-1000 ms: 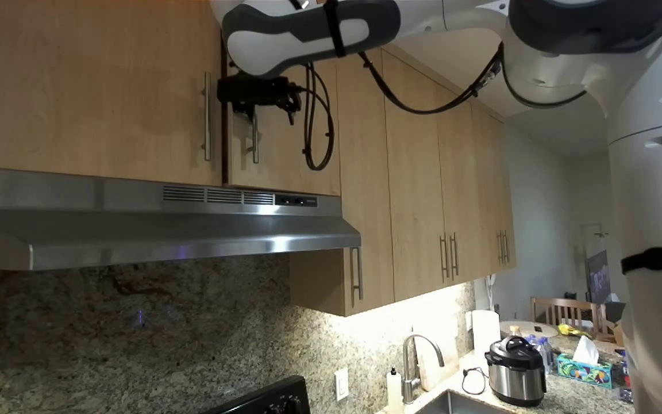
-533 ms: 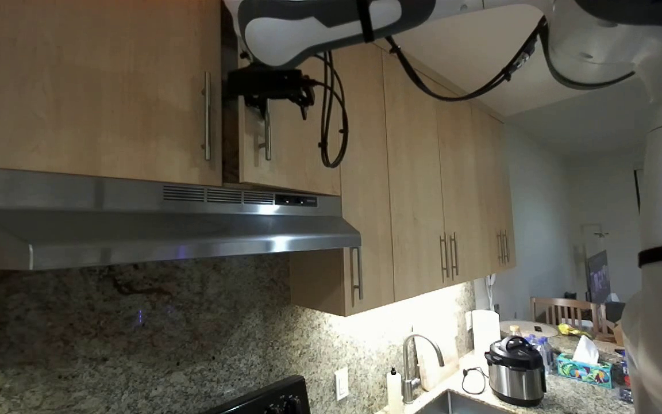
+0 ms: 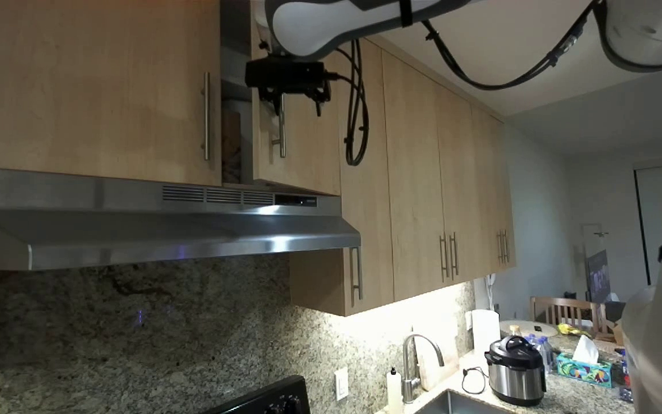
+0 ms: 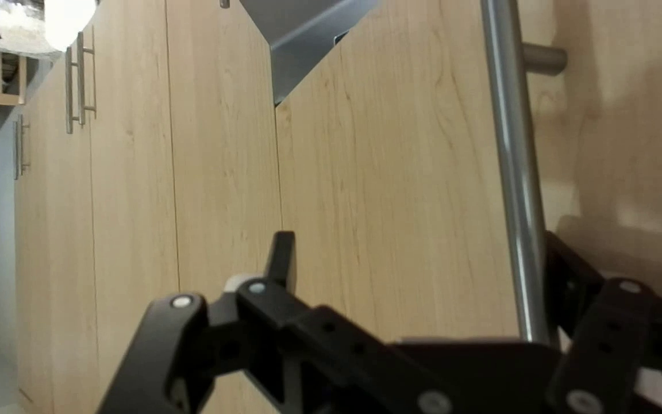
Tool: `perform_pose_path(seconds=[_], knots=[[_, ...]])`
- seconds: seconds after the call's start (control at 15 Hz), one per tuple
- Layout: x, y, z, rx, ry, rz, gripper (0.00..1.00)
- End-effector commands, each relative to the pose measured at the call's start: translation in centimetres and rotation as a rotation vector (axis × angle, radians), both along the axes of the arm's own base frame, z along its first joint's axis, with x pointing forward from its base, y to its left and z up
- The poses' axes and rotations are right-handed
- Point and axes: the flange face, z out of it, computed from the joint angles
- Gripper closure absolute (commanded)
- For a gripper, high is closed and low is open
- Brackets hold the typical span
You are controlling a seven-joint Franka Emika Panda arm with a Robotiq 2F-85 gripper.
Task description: Open the right door of the cabinet above the stove
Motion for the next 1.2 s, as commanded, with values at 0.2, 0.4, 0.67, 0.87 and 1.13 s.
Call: perform_pose_path(seconds=[0.2, 0.4, 0.67, 0.87, 1.13], knots=[[-5.2, -4.3, -0.4, 0.046, 0.014, 0.048, 0.00], [-7.0, -5.6, -0.4, 0.034, 0.029, 0.055, 0.00], [-9.1, -6.7, -0.2, 0.000, 0.055, 0.114, 0.00], [-10.1, -8.1, -0.1, -0.015, 0.071, 0.163, 0.00], [-11.7, -9.8, 0.0, -0.031, 0.093, 0.219, 0.00]])
